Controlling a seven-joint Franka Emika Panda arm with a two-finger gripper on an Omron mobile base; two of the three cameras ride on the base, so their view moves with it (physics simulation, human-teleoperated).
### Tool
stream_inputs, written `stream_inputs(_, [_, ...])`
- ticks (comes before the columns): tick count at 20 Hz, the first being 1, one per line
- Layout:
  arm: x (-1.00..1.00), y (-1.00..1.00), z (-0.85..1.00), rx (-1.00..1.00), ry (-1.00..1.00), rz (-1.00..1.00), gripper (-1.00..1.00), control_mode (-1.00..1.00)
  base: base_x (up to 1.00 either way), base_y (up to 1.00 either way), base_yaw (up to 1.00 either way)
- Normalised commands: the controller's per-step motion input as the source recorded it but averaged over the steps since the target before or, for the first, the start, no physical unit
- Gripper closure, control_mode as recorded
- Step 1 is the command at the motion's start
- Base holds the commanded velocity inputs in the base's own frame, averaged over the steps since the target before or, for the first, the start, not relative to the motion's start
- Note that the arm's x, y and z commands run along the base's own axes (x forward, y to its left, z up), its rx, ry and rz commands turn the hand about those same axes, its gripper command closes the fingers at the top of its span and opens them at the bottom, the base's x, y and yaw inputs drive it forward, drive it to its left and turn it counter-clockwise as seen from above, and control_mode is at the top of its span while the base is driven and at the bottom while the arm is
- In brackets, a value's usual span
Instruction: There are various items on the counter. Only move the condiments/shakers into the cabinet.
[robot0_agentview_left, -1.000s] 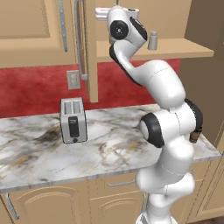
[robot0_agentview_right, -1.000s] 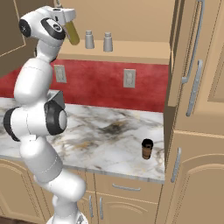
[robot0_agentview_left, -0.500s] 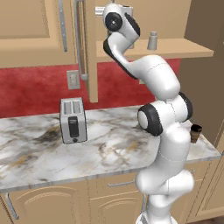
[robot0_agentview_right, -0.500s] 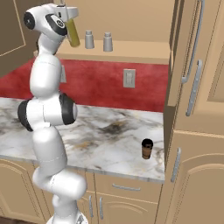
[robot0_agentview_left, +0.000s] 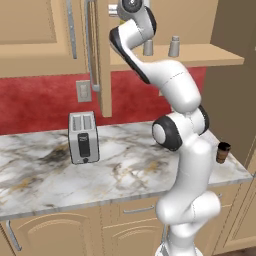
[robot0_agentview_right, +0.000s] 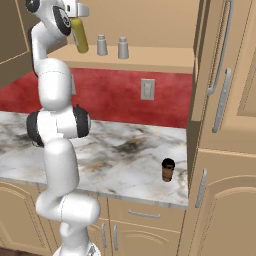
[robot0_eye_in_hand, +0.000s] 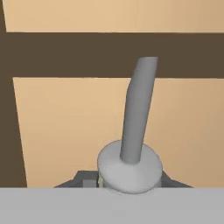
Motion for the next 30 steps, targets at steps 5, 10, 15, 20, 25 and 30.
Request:
stream_inputs(5, [0.15, 0.00, -0.10, 0.03, 0.19, 0.00, 1.00, -1.00, 0.00, 0.00, 0.00])
stream_inputs(10, [0.46, 0.00, -0.65, -0.03, 0.00, 0.00, 1.00, -1.00, 0.00, 0.00, 0.00])
stream_inputs(15, [0.38, 0.00, -0.46, -0.09, 0.00, 0.00, -1.00, -1.00, 0.00, 0.00, 0.00])
stream_inputs(20, [-0.04, 0.00, 0.00, 0.00, 0.00, 0.00, -1.00, -1.00, 0.00, 0.00, 0.00])
stream_inputs(25, [-0.47, 0.00, -0.07, 0.00, 0.00, 0.00, -1.00, -1.00, 0.00, 0.00, 0.00])
stream_inputs(30, [-0.80, 0.00, -0.15, 0.00, 0.00, 0.00, -1.00, -1.00, 0.00, 0.00, 0.00])
